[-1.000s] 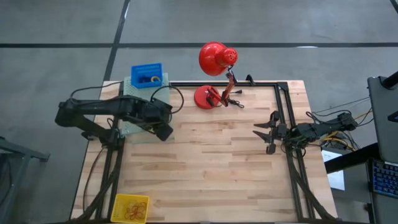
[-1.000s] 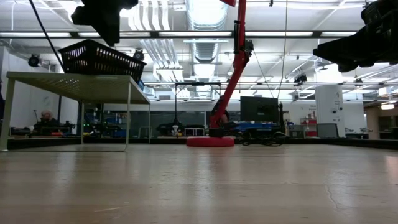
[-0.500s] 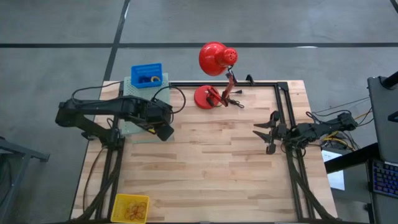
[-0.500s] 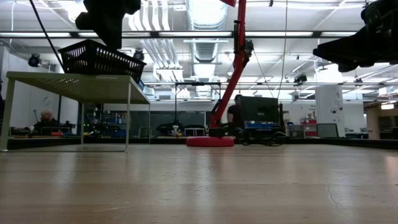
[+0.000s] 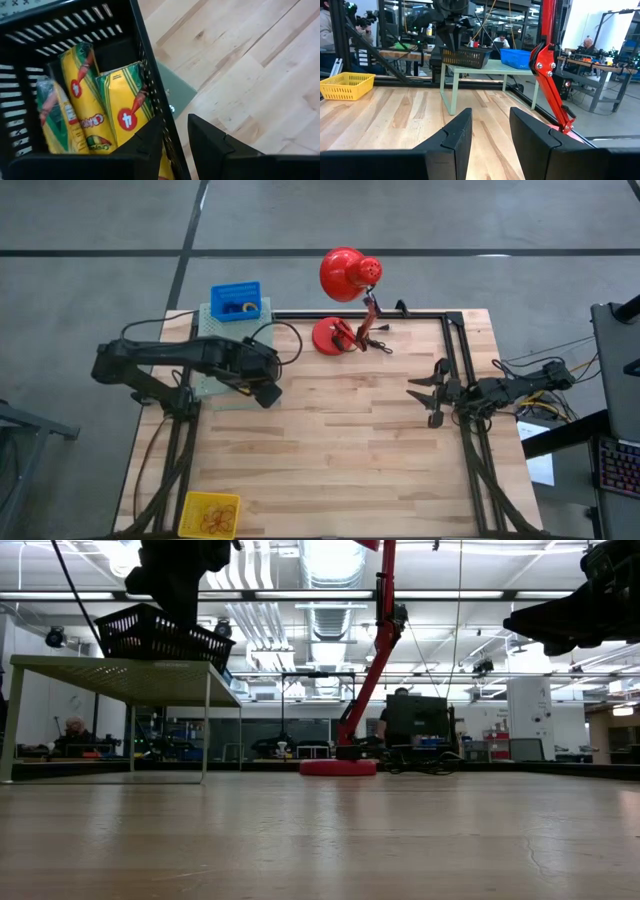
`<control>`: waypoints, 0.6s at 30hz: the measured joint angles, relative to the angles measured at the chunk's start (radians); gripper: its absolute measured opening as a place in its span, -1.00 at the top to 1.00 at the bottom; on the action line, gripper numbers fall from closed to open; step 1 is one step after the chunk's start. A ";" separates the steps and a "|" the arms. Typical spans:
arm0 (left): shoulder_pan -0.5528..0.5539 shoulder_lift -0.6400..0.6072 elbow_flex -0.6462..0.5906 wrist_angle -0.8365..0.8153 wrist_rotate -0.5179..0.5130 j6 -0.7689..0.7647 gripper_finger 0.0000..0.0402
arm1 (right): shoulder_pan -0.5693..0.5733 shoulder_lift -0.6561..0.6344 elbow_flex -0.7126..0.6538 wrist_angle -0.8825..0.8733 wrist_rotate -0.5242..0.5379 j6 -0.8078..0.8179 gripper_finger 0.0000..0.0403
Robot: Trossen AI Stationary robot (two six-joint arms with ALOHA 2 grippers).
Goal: Pick & Place Office Desk Supplies
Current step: Put the black bin on the shelf
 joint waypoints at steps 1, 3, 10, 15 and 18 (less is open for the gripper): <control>0.000 0.004 -0.005 0.006 0.000 0.004 0.52 | 0.000 0.000 0.000 0.000 0.000 0.000 0.37; 0.001 0.005 -0.019 0.016 0.000 0.010 0.55 | 0.000 0.000 0.000 0.000 0.000 0.000 0.37; 0.006 0.004 -0.041 0.017 0.000 0.009 0.80 | 0.000 0.000 0.000 0.000 0.000 0.000 0.37; 0.008 0.000 -0.040 -0.009 0.001 0.010 0.95 | 0.000 0.000 0.000 0.000 0.000 0.000 0.37; 0.012 -0.006 -0.039 -0.044 0.000 0.013 0.95 | 0.000 0.000 0.000 0.000 0.000 0.000 0.37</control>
